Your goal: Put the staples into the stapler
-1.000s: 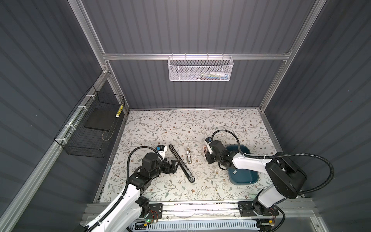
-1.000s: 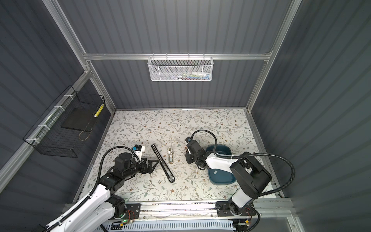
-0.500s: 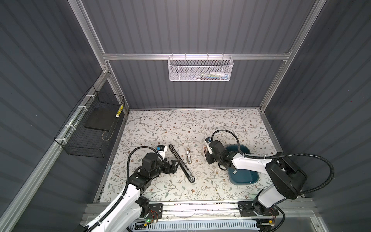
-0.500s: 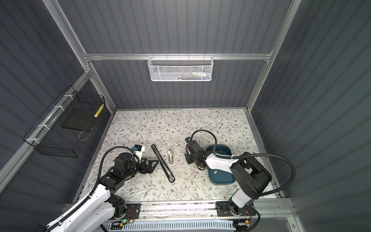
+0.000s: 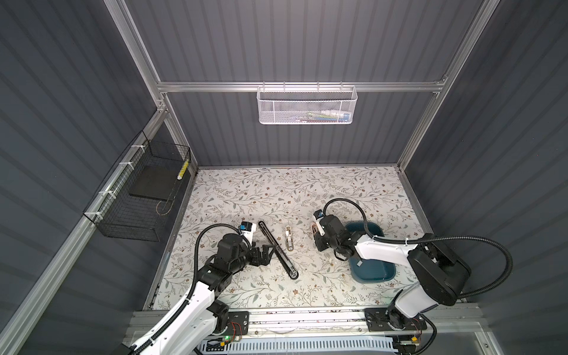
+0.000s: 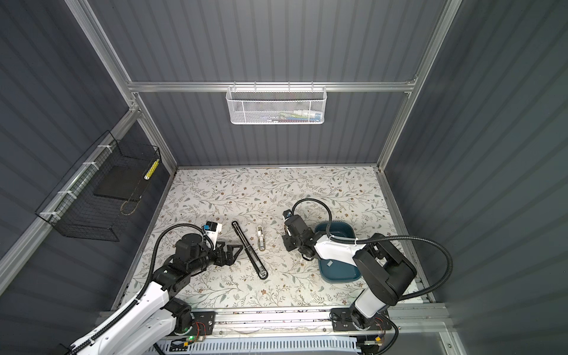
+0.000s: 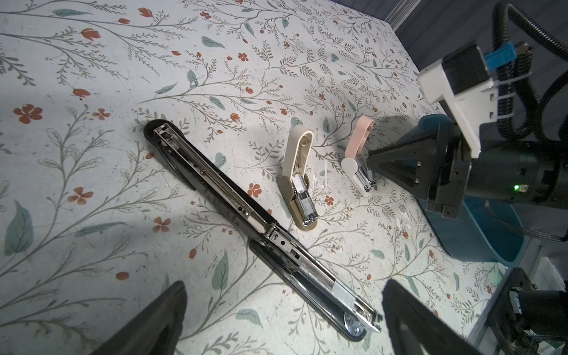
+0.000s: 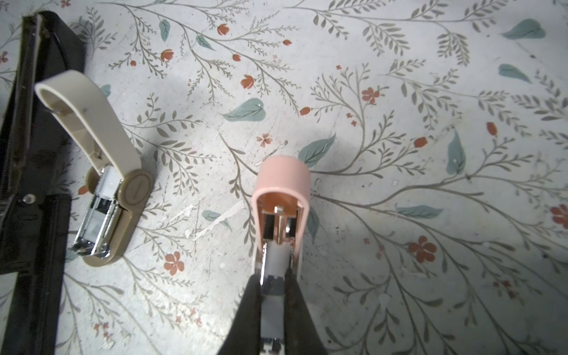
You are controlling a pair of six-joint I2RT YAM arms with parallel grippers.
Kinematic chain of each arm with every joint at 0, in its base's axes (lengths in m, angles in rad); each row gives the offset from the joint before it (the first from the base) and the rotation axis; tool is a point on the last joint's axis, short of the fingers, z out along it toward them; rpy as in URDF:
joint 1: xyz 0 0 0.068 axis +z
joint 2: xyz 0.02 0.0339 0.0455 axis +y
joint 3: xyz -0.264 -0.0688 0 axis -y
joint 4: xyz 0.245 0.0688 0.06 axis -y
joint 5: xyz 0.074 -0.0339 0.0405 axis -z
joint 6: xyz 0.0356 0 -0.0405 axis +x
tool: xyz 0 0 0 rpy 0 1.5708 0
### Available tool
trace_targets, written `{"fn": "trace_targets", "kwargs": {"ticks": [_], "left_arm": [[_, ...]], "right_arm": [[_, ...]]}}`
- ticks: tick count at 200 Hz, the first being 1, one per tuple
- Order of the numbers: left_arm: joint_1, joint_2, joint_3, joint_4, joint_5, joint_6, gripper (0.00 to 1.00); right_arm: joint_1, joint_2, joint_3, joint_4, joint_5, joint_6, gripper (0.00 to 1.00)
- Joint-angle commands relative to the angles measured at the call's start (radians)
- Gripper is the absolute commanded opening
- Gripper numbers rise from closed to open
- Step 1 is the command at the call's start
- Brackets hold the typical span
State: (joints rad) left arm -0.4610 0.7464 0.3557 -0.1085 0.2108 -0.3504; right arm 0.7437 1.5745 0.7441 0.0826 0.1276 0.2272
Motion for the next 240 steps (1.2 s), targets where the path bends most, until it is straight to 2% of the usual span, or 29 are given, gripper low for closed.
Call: {"fn": "trace_targets", "kwargs": {"ticks": [1,240], "left_arm": [[0.004,-0.002,-0.006,0.014,0.019,0.017,0.99],[0.003,0.000,-0.006,0.016,0.024,0.018,0.99]], "right_arm": [[0.008,-0.029,-0.008,0.011,0.010,0.000,0.08],[0.011,0.035,-0.006,0.028,0.023,0.017,0.07]]}}
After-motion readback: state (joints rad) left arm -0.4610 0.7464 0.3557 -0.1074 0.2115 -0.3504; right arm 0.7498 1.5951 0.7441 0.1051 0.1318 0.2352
